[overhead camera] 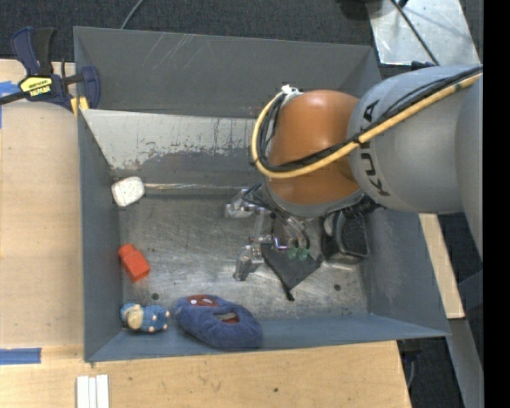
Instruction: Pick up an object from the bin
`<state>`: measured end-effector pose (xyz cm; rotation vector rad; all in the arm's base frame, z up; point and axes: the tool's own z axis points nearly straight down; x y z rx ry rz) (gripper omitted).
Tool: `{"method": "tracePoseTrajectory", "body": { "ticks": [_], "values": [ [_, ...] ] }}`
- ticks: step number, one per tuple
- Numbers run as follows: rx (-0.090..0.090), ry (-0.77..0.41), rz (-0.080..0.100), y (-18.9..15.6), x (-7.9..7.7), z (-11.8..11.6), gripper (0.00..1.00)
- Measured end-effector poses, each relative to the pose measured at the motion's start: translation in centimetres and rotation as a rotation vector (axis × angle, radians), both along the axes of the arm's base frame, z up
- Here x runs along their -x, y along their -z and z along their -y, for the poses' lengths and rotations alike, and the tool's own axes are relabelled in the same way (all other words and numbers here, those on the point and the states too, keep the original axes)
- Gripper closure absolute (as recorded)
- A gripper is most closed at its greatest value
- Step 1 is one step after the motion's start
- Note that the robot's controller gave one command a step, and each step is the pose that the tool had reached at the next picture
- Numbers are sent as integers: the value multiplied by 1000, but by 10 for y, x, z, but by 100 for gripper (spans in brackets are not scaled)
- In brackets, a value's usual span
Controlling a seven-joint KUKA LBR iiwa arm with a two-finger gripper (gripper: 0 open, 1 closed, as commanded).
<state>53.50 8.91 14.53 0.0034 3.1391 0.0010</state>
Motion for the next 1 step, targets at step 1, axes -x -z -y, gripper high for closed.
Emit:
{"method": "tracePoseTrajectory", "body": {
  "ticks": [1],
  "values": [
    [3,-65,-4,32,-19,55,0]
  ]
}}
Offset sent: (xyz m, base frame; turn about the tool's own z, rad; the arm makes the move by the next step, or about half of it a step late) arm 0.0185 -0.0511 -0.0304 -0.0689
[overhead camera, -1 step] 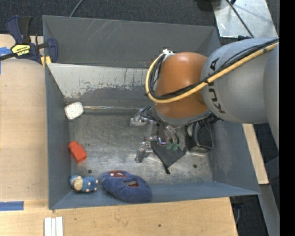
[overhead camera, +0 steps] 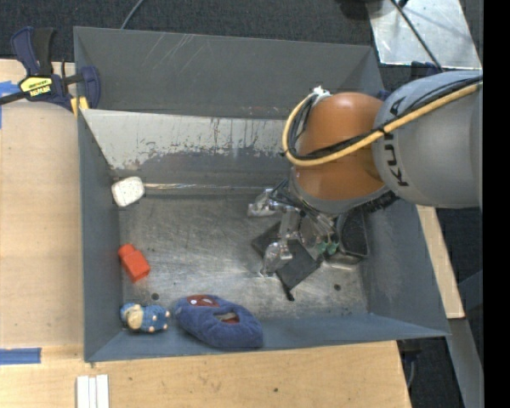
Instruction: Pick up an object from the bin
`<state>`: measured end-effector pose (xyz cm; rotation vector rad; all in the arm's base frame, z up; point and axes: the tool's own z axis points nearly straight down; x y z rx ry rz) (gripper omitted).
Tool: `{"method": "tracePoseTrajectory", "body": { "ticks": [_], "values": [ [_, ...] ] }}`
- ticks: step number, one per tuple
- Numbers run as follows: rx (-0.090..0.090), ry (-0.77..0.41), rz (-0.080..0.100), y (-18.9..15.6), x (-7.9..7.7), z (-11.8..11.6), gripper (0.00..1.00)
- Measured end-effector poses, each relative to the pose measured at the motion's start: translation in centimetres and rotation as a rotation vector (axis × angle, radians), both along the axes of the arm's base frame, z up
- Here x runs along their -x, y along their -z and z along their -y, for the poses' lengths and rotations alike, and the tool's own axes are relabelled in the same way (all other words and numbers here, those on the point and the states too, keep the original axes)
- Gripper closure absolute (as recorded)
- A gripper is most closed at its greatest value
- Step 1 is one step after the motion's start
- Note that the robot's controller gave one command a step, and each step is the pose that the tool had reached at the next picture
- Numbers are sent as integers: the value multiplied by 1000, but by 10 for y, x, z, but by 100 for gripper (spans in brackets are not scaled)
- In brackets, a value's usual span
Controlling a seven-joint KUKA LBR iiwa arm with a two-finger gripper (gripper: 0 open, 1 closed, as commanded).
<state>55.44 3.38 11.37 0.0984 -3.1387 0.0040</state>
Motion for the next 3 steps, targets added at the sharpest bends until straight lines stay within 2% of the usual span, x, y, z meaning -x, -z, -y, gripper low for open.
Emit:
{"method": "tracePoseTrajectory", "body": {
  "ticks": [1,2,3],
  "values": [
    [-7,22,6,40,-31,48,0],
    [-4,21,27,35,-35,48,100],
    [-3,4,14,-87,-35,17,100]
  ]
}}
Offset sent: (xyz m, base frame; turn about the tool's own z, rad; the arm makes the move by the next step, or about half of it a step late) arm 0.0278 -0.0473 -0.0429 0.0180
